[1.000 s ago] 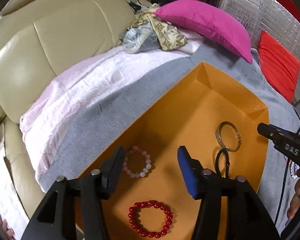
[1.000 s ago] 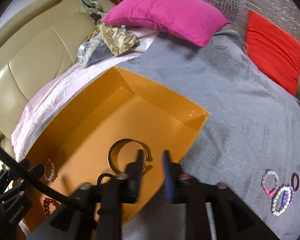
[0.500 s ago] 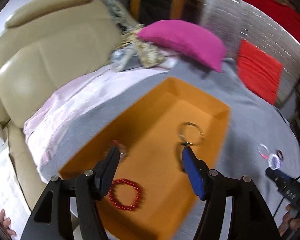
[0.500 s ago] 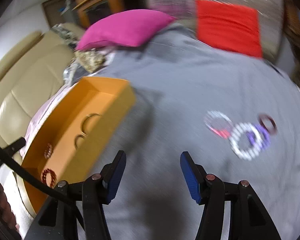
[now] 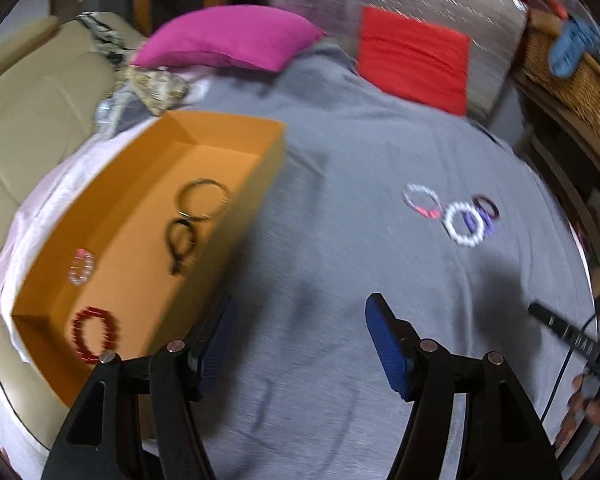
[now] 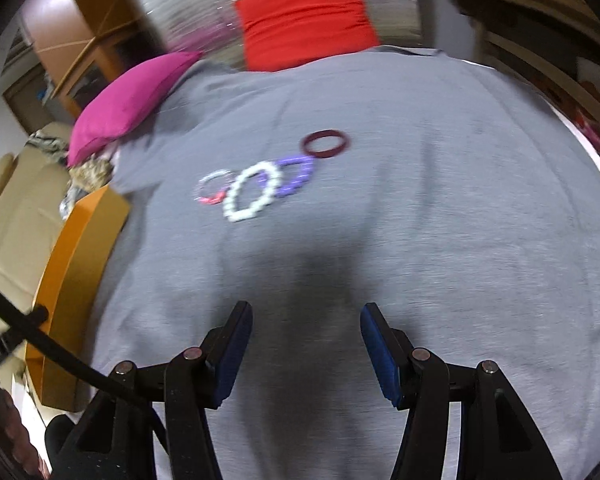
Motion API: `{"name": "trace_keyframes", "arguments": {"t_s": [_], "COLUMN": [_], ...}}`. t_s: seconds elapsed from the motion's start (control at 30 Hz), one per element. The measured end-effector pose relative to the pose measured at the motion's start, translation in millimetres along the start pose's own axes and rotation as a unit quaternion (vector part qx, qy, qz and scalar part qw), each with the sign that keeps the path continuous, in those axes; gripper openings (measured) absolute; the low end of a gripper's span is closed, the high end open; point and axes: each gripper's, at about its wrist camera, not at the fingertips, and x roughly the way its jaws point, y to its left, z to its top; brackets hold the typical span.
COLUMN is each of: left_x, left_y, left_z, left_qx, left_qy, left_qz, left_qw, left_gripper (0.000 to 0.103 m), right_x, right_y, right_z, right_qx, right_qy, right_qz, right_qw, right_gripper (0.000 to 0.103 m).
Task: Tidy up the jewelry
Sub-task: 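Move both open tools back toward the remaining bracelets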
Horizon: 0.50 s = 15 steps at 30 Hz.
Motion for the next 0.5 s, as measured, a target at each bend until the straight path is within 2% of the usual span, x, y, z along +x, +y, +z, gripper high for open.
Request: {"name": "trace_keyframes", "arguments": {"t_s": [0.13, 0.23, 0.33, 0.5], "left_x": [11, 20, 27, 36], "left_y": [-19, -25, -25, -21], "left_z": [-6, -8, -8, -6], "left_qx": [0.021, 0.026, 0.027, 0.035], "left_qy": [0.01, 0.014, 0.018, 0.016], "left_qz": [-0.005, -0.011, -0.015, -0.022], "left_qw": [0.9997, 0.9995, 0.9994, 0.999], "left_gripper": [0.067, 0.067, 0.067, 0.067], "right_x": [4, 13, 33, 86], "right_y": [-18, -20, -17, -5], "right_z": [23, 52, 89, 139], "right_qx": [0.004, 0.002, -0.003, -0.024], "right_qy": [-0.006, -0.015, -0.013, 0.024], "right_qz": [-0.017, -0.033, -0.045, -0.084], "right_qw": [1.0, 0.999, 0.999, 0.996], "right_gripper": [0.06, 0.06, 0.054, 0.04]}}
